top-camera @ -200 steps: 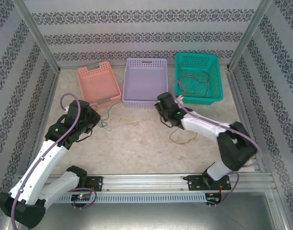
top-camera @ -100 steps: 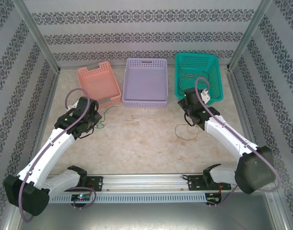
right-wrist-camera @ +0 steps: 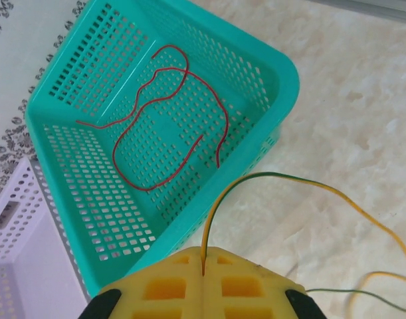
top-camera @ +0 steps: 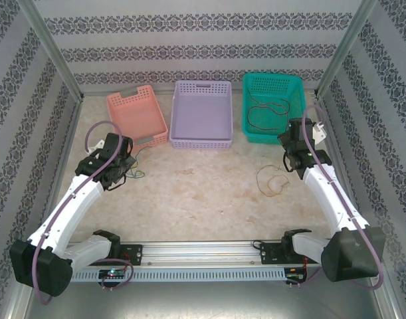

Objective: Untangle the cables

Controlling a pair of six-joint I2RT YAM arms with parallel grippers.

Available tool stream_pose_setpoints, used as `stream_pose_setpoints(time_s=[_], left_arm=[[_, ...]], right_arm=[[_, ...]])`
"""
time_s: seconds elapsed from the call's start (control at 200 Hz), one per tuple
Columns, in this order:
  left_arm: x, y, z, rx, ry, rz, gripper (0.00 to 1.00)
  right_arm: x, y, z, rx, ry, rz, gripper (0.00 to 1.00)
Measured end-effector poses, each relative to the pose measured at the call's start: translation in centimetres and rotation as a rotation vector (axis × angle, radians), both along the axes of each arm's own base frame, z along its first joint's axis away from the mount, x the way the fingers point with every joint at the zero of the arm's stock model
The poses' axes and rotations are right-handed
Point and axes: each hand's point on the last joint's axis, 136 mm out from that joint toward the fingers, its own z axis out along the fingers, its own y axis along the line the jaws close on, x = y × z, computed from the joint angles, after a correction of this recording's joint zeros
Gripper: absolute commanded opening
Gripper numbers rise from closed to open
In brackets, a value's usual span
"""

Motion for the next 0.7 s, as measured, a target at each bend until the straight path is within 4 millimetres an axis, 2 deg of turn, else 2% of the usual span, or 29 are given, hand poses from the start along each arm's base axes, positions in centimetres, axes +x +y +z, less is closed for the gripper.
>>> stream_pose_setpoints(time_s=[0.075,0.105,0.14,0.235,0.35,0.46,0.555,0.699], left_arm=[[0.5,-1.3,-1.0,-0.062,-0.014,-0.041,0.0],[0.8,-1.9,-1.5,-0.087,-0.013,-0.058,0.04],[1.1,-2.6,-1.9,-0.114,-0.01,-0.077,0.13],[2.5,-4.7,-2.9,-0.188,-0.001,-0.134,0.43],[3.4,-6.6,-3.6,-0.244,0.006,-0.179,0.61],[3.5,-8.4,-3.2,-0.295,-0.009,-0.206,0.66],[3.5,-9.7,-2.6,-0.322,-0.019,-0.233,0.64],[3.9,-13.3,-0.1,-0.378,-0.09,-0.343,0.63]], right_arm=[[0.0,0.9,0.0,0.005,0.001,0.029,0.0],[0.0,1.3,0.0,0.008,0.001,0.043,0.0],[0.1,1.9,0.2,0.011,-0.001,0.06,0.0],[0.3,3.6,1.0,0.033,-0.019,0.101,0.0],[0.5,5.3,1.8,0.086,-0.043,0.125,0.0],[0.3,7.3,1.8,0.138,-0.048,0.15,0.0],[0.0,9.4,1.5,0.176,-0.04,0.183,0.0],[0.0,12.0,1.1,0.228,-0.034,0.211,0.0]])
